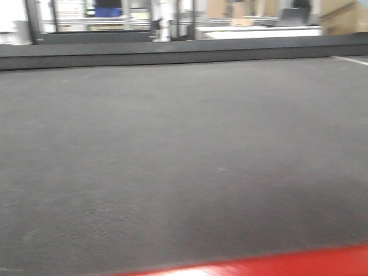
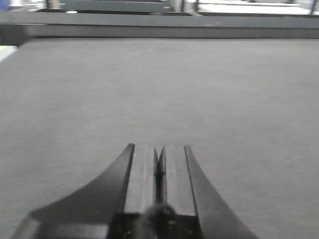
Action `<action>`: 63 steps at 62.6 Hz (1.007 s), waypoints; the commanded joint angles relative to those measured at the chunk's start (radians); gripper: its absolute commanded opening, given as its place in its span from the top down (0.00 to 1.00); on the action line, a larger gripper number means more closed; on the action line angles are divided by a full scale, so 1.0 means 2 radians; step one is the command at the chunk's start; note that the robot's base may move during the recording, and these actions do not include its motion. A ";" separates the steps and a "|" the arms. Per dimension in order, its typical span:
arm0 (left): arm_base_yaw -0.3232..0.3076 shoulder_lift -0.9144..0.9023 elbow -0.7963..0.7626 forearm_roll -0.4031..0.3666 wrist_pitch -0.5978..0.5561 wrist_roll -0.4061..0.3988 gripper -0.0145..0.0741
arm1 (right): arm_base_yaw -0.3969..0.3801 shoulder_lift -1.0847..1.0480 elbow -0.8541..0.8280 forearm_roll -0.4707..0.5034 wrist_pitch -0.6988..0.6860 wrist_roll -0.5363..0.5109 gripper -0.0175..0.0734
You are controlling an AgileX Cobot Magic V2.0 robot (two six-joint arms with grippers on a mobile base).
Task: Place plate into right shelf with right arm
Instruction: 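Drive the base to the steel shelf holding the plate in the right gripper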
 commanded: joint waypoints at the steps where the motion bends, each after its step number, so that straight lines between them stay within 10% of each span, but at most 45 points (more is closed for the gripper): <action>1: -0.002 -0.003 0.004 -0.003 -0.043 -0.002 0.89 | 0.000 0.007 -0.013 0.005 -0.053 0.000 0.73; 63: -0.002 -0.003 0.004 -0.003 -0.043 -0.002 0.89 | 0.000 0.007 -0.013 0.005 -0.053 0.000 0.73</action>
